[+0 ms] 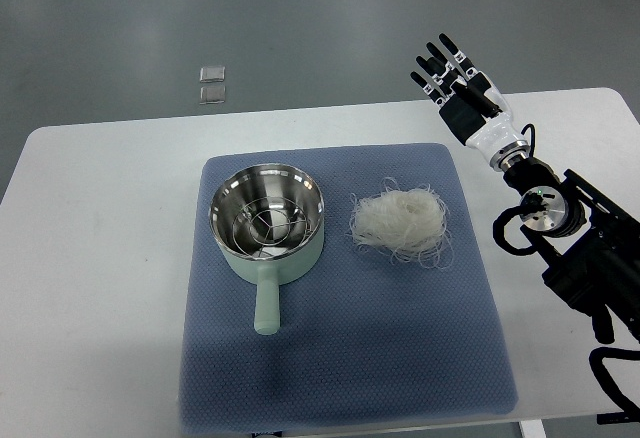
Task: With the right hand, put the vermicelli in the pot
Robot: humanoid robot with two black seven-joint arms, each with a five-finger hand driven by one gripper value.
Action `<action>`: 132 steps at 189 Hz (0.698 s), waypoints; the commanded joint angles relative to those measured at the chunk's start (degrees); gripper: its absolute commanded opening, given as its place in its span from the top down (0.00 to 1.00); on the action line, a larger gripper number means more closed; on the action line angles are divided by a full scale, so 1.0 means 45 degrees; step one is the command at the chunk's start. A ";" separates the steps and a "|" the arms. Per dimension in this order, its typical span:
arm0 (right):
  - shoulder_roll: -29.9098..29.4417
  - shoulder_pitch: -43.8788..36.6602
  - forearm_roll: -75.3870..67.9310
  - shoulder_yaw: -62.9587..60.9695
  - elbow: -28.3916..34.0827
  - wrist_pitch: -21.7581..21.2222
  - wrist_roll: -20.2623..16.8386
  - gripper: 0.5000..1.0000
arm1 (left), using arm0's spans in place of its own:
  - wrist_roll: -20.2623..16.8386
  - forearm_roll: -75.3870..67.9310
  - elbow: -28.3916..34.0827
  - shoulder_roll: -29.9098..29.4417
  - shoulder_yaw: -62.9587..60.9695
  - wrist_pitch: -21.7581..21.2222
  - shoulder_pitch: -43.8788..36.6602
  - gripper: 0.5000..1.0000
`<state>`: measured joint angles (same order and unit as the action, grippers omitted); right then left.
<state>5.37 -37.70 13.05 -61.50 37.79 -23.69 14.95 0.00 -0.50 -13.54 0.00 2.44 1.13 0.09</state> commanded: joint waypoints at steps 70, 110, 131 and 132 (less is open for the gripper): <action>0.0154 -0.0119 0.0010 0.0014 0.0020 -0.0009 -0.0080 0.14 | 0.0176 0.0033 -0.0039 0.0000 0.0005 0.0022 0.0000 0.00; 0.0252 -0.0412 0.0206 0.0092 0.0157 0.0089 -0.0178 0.14 | 0.0195 0.0013 -0.0312 0.0000 -0.0054 0.0061 0.0000 0.00; 0.0681 -0.0880 0.0869 0.0833 0.0157 0.0186 -0.0256 0.14 | 0.0195 0.0033 -0.0312 0.0000 -0.0054 0.0041 0.0000 0.00; 0.0682 -0.0880 0.0870 0.0834 0.0157 0.0186 -0.0256 0.14 | 0.0195 0.0033 -0.0312 0.0000 -0.0054 0.0041 0.0000 0.00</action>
<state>6.83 -39.93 14.62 -60.48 38.53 -23.26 14.06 0.87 -0.42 -14.81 0.00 2.24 1.39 0.09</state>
